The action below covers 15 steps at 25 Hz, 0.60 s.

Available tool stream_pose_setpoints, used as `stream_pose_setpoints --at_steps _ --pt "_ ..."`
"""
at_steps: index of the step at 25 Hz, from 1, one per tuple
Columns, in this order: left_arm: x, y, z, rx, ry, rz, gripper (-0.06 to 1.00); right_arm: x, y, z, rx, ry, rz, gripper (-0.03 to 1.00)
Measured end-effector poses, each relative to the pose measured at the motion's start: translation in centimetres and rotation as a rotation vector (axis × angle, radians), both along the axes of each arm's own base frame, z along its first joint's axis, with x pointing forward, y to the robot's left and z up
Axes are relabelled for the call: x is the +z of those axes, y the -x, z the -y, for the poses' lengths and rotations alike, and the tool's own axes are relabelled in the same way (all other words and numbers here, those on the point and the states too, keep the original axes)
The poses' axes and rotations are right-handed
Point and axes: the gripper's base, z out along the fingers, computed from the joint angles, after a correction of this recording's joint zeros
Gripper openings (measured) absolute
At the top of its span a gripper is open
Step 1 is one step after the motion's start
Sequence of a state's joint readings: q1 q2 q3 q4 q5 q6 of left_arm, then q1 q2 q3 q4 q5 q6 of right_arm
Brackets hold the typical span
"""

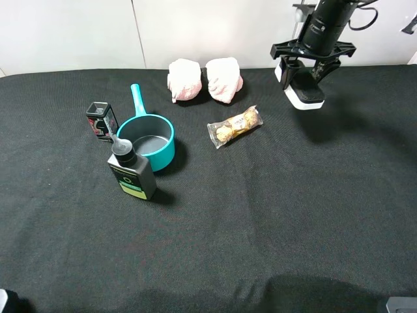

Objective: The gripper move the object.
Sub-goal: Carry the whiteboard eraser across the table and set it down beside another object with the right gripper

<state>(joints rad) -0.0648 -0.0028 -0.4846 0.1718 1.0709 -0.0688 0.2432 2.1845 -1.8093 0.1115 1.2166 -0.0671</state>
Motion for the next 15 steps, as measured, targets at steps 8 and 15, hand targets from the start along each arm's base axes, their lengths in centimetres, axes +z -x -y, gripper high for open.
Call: stream_pose_setpoints --at_steps 8,15 --pt "0.00 0.00 0.00 0.000 0.000 0.000 0.76 -0.72 -0.11 -0.01 0.011 0.026 -0.008 0.46" --pt "0.00 0.00 0.00 0.000 0.000 0.000 0.76 -0.72 -0.54 0.62 0.007 0.042 0.026 0.46"
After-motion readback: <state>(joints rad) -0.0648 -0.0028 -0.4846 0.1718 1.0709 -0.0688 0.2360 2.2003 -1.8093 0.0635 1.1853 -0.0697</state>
